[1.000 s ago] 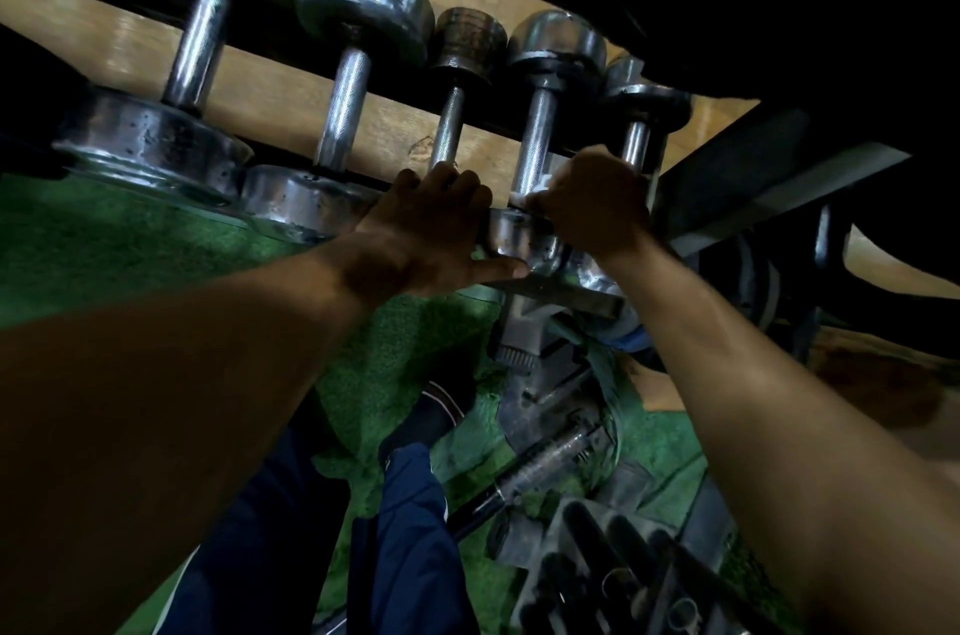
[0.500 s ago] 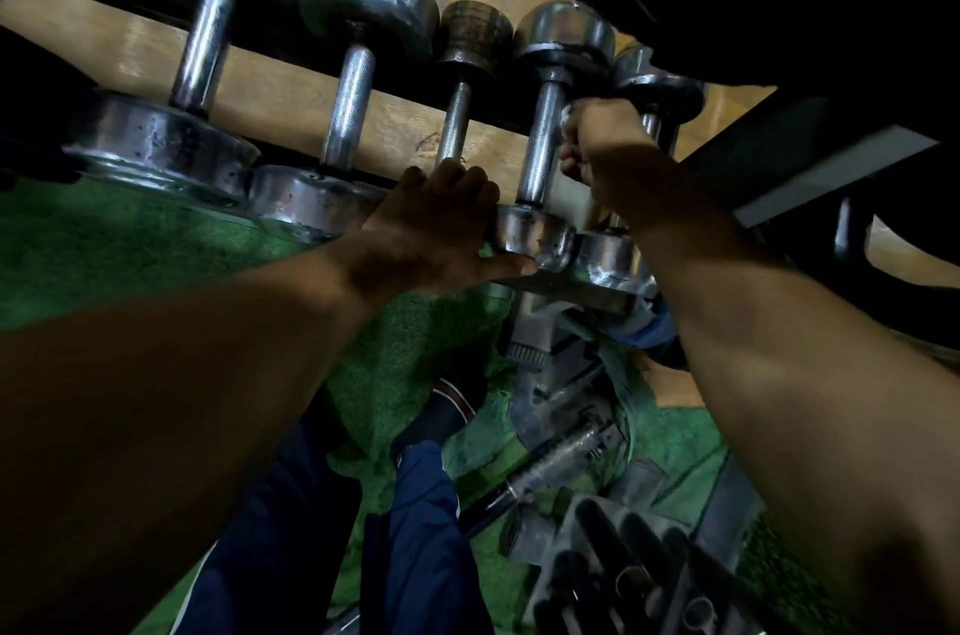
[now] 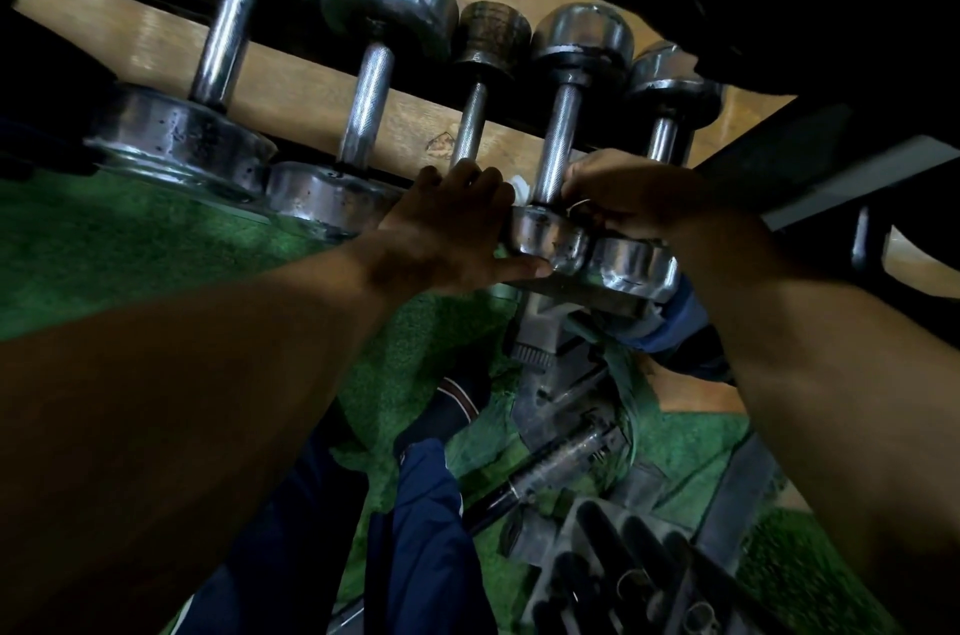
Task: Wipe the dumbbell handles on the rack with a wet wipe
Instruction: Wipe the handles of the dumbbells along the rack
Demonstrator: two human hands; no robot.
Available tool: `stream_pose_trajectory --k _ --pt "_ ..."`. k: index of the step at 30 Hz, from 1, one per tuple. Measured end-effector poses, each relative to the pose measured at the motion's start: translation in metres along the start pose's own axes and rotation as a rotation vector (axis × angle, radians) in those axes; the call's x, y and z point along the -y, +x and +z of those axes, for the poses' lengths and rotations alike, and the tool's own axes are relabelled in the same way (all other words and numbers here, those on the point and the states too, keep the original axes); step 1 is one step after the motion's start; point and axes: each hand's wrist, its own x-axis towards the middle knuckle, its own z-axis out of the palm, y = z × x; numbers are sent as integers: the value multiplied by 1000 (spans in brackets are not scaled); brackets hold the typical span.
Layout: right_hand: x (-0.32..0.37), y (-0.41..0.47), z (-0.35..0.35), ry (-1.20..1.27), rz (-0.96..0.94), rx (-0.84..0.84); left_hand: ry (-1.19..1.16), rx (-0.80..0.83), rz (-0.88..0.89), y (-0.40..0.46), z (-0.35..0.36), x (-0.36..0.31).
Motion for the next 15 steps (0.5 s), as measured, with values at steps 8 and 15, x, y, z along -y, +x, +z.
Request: stream_pose_trajectory --k 8,15 --pt "-7 -26 -18 -39 -143 -53 1 2 1 -1 -1 -1" --pt "8 -18 -4 -1154 -671 -1013 15 3 -21 -1 -1 -3"
